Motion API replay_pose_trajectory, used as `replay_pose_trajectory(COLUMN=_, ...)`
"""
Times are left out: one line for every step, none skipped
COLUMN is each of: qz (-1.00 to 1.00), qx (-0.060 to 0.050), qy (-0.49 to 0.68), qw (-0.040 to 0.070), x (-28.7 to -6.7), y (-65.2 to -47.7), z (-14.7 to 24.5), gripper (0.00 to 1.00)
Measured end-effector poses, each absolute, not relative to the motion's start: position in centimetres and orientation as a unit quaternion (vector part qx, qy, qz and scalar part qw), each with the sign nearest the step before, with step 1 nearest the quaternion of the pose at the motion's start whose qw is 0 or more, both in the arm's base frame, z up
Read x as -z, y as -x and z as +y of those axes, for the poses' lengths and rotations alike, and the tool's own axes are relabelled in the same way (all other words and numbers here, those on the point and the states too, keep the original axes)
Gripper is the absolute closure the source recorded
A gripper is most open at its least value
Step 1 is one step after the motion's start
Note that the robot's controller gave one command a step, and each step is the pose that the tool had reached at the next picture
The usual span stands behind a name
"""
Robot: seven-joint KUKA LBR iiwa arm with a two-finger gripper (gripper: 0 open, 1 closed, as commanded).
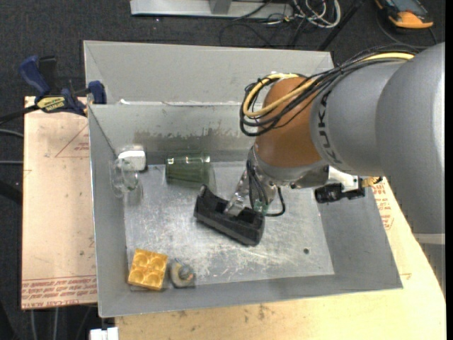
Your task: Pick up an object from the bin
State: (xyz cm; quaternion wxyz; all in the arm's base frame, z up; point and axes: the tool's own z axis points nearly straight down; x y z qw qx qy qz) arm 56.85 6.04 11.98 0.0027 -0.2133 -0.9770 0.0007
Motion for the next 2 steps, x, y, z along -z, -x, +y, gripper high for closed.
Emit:
replay_pose_trajectory(qz=-0.976, qx=-0.001, qy=0.216, qw=0.004, x=-18.0, y=-57.0, z=5.6, gripper=1.0)
replay_pose_trajectory(qz=-0.977, qx=0.001, qy=0.212, qw=-0.004, x=-19.2, y=-57.3, z=5.5, gripper=1.0)
